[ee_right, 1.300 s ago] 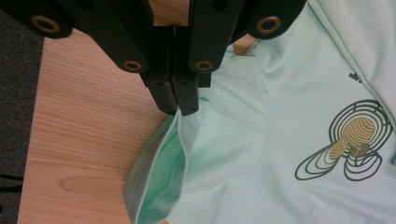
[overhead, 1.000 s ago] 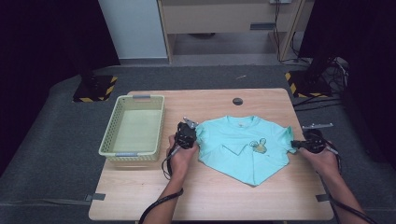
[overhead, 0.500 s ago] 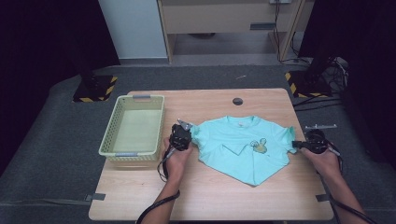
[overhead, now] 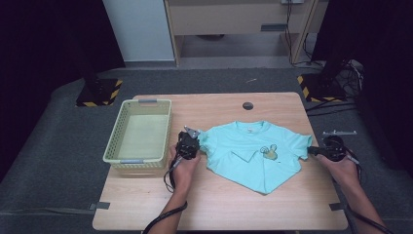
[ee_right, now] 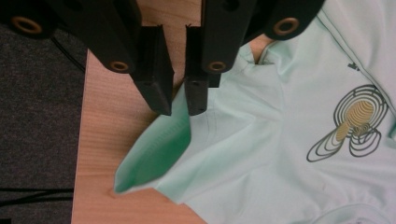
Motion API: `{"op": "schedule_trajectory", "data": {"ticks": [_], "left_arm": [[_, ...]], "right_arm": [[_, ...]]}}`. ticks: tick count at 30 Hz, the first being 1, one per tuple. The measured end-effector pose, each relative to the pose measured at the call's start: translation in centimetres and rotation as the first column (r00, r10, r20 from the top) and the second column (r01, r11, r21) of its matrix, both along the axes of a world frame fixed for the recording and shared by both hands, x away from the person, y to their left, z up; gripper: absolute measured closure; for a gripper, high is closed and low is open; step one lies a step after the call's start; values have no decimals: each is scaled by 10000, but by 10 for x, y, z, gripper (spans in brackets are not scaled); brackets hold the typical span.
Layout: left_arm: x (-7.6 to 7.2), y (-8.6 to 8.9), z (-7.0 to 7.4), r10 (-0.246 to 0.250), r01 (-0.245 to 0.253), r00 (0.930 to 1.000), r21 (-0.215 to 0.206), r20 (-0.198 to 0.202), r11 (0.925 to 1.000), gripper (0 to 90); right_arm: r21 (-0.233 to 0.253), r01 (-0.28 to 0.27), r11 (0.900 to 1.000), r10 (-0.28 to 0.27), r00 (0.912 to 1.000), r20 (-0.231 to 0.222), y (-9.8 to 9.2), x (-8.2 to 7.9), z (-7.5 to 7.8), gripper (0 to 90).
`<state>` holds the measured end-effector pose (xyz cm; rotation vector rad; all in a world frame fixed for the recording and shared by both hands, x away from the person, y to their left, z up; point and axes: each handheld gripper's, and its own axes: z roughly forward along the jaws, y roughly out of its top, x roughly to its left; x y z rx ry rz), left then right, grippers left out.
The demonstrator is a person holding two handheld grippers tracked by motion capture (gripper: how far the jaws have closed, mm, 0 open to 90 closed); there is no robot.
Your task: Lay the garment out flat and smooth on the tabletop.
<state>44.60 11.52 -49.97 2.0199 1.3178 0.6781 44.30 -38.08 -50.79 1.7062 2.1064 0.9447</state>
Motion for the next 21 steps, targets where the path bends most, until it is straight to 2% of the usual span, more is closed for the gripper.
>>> {"op": "schedule_trajectory", "data": {"ticks": [5,12,15,18,21], "left_arm": [[-1,0,2,62,-62,10000,1,45,10000,775],[-5,-4,6,-63,64,9997,-38,238,10000,716],[-5,-9,8,-176,180,9994,-147,298,9997,682],[-3,-14,8,-309,314,9990,-151,307,9994,659],[3,-16,4,-304,305,9994,-78,133,9995,642]], "right_arm": [[31,-13,10000,13,9998,213,5,1,7,744],[-411,-455,9981,478,9972,581,21,0,20,705],[-433,-634,9970,664,9952,712,28,-1,25,701],[-484,-791,9957,825,9939,728,35,-1,26,701],[-563,-911,9942,948,9933,664,40,1,23,681]]}}
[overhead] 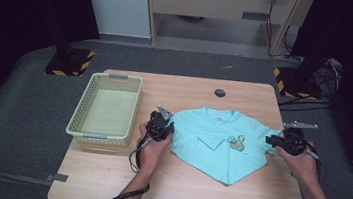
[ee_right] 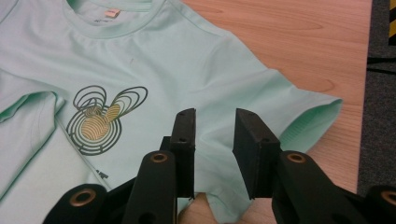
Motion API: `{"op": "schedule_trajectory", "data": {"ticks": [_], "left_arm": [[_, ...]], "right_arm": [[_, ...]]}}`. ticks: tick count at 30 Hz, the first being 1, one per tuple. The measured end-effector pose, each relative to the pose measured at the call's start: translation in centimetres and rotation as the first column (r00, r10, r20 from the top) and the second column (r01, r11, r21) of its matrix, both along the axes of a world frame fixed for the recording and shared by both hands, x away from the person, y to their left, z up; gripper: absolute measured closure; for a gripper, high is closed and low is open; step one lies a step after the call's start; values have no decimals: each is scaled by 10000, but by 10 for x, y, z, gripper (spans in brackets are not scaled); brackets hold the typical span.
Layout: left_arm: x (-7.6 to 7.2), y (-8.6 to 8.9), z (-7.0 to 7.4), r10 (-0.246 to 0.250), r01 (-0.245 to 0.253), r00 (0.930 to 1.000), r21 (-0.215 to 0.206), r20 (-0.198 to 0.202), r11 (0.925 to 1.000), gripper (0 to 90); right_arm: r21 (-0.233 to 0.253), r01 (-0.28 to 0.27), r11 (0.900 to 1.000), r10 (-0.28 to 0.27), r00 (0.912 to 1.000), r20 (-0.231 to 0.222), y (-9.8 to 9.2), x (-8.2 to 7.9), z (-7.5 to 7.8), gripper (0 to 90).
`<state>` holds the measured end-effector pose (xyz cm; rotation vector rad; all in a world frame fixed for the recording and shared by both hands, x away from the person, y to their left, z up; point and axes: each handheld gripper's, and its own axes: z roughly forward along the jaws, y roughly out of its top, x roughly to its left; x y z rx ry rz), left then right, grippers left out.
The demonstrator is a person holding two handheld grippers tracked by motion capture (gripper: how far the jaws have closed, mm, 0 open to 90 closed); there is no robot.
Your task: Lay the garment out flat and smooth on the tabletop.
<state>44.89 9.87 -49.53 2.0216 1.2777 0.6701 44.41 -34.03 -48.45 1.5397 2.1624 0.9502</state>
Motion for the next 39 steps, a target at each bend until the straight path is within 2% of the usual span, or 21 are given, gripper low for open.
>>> {"op": "schedule_trajectory", "data": {"ticks": [2,6,12,15,18,23,26,32,34,36,39], "left_arm": [[3,0,-3,4,-5,10000,-60,-99,10000,641],[6,-4,-9,-213,212,9995,-55,-225,9998,645],[5,-11,-23,-419,421,9979,29,-495,9991,644],[5,-11,-28,-340,339,9980,-16,-535,9994,644],[4,-7,-29,-290,291,9980,8,-568,9996,648],[1,0,-30,-106,101,9983,-83,-572,9999,650],[-4,4,-31,-43,35,9986,-140,-526,9999,649],[-9,10,-30,47,-57,9984,-185,-570,9998,630],[-11,12,-27,64,-75,9983,-180,-579,9998,612],[-13,11,-22,44,-62,9989,-372,-471,9993,595],[-18,6,-11,-220,210,9995,-469,-206,9987,567]], "right_arm": [[-102,-51,9999,52,10000,36,1,2,-1,667],[54,-125,9999,125,9999,13,5,5,-6,665],[-206,-358,9991,352,9990,-270,12,7,-24,639],[-297,-292,9991,280,9988,-405,11,8,-33,626],[-202,-223,9995,217,9993,-289,7,6,-35,630],[-368,-194,9991,186,9996,-232,2,3,-35,629],[-328,-200,9993,199,9998,-30,0,-1,-37,629],[-223,-138,9997,140,9999,72,-1,-8,-38,615],[-160,-169,9997,169,9999,-15,-1,-8,-37,594],[-145,-140,9998,139,9999,-37,-1,-8,-35,568],[-21,-206,9998,206,9996,196,2,-10,-29,497]]}}
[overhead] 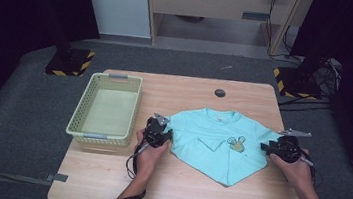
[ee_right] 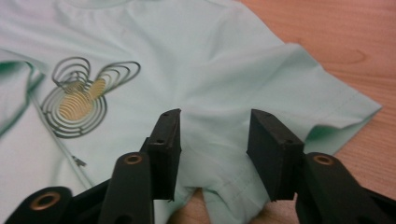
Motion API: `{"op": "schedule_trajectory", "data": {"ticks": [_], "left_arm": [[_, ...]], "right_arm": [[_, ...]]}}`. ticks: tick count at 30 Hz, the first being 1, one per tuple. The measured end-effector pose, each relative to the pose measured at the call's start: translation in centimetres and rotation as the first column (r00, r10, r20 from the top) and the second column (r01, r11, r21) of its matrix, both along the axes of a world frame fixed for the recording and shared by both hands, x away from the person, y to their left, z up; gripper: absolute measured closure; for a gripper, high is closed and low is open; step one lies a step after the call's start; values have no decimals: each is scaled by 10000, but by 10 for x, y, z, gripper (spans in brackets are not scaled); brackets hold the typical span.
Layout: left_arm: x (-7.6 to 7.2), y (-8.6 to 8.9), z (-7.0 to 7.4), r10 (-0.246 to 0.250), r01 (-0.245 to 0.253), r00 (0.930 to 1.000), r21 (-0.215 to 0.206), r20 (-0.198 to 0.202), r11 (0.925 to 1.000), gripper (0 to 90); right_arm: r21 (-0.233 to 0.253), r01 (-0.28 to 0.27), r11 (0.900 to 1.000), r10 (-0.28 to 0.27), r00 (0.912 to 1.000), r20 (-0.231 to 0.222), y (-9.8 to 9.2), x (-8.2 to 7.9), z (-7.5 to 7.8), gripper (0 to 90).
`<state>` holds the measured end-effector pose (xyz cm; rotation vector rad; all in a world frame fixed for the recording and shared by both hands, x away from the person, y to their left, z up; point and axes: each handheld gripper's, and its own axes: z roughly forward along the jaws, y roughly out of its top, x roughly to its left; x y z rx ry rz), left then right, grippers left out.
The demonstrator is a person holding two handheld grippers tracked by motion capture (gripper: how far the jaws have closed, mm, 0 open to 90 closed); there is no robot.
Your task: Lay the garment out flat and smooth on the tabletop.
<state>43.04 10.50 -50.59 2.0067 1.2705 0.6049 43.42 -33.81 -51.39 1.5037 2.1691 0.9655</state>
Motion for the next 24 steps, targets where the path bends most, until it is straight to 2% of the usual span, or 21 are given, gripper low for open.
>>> {"op": "schedule_trajectory", "data": {"ticks": [5,8,13,16,18,24], "left_arm": [[-13,-15,6,-566,570,9982,-203,187,9982,512],[-19,-26,-2,-931,931,9957,-186,-8,9955,497],[-21,-39,-14,-1267,1273,9914,168,-314,9917,495],[-18,-40,-19,-1274,1289,9910,364,-412,9910,492],[-14,-39,-20,-1199,1209,9920,247,-390,9924,491],[7,-37,-21,-870,879,9956,235,-357,9959,484]], "right_arm": [[-41,-487,9988,488,9987,121,13,-9,4,420],[-149,-844,9963,846,9963,117,22,-15,0,400],[-303,-931,9952,932,9956,12,30,-19,-10,405],[-495,-925,9945,936,9954,202,32,-19,-12,413],[-765,-948,9925,974,9948,298,34,-17,-12,420],[-742,-629,9953,658,9971,372,38,-1,-13,424]]}}
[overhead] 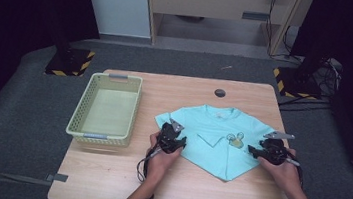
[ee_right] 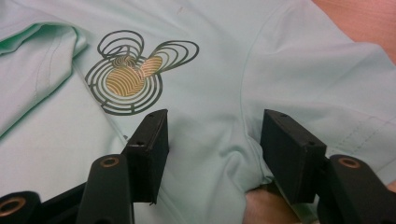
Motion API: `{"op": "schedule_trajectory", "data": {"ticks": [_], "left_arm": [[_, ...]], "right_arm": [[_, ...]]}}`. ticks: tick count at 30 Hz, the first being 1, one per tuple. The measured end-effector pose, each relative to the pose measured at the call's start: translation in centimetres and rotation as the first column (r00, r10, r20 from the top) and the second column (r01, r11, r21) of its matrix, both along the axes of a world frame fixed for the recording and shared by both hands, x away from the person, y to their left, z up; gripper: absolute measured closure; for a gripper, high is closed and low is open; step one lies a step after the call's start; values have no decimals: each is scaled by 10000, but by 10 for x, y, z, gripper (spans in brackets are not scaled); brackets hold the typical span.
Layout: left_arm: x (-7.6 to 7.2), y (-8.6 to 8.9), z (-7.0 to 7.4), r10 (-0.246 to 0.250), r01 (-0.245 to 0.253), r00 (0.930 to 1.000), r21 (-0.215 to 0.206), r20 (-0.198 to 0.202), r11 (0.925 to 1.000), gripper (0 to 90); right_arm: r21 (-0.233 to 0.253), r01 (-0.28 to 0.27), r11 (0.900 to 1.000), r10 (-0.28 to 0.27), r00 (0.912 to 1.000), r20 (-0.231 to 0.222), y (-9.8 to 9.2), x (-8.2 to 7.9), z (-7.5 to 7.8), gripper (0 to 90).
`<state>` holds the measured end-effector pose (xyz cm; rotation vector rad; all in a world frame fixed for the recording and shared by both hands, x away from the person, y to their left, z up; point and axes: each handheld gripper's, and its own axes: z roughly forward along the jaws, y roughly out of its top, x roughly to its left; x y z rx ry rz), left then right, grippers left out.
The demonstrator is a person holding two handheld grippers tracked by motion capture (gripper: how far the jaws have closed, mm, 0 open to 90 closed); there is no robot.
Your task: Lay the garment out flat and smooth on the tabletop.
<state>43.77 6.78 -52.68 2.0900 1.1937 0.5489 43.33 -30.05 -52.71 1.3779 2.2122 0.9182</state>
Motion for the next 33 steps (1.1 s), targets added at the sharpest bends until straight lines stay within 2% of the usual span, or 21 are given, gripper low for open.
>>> {"op": "schedule_trajectory", "data": {"ticks": [4,6,7,10,12,15,18,21,25,28,33], "left_arm": [[13,-1,4,221,-220,9997,97,-100,9997,470],[14,-4,10,138,-138,9999,11,8,9999,469],[14,-7,13,56,-56,9999,4,87,10000,469],[9,-16,22,-283,284,9993,-36,236,9996,471],[6,-25,26,-513,515,9984,-75,249,9986,473],[2,-38,27,-883,886,9959,-191,170,9959,472],[2,-50,27,-1143,1144,9934,-469,51,9923,459],[1,-61,26,-1414,1411,9900,-417,-24,9891,453],[1,-73,23,-1682,1677,9857,-327,-120,9853,437],[0,-82,21,-1745,1738,9846,-479,-96,9836,437],[0,-95,16,-1945,1934,9807,-460,-209,9800,445]], "right_arm": [[30,180,9998,-180,9997,-171,3,12,2,442],[147,203,9997,-199,9995,-225,5,14,4,452],[152,180,9997,-178,9998,-99,6,13,6,469],[143,-107,9998,105,9998,161,10,9,11,581],[142,-373,9992,372,9993,94,12,6,12,674],[161,-629,9979,628,9980,52,16,2,12,752],[174,-889,9959,889,9960,-2,21,-2,11,762],[156,-1031,9945,1032,9946,-72,23,-3,9,755],[223,-1014,9946,1017,9948,-111,25,-3,4,732],[369,-900,9953,905,9958,-132,26,-3,3,724],[474,-889,9949,892,9960,-45,25,-4,1,710]]}}
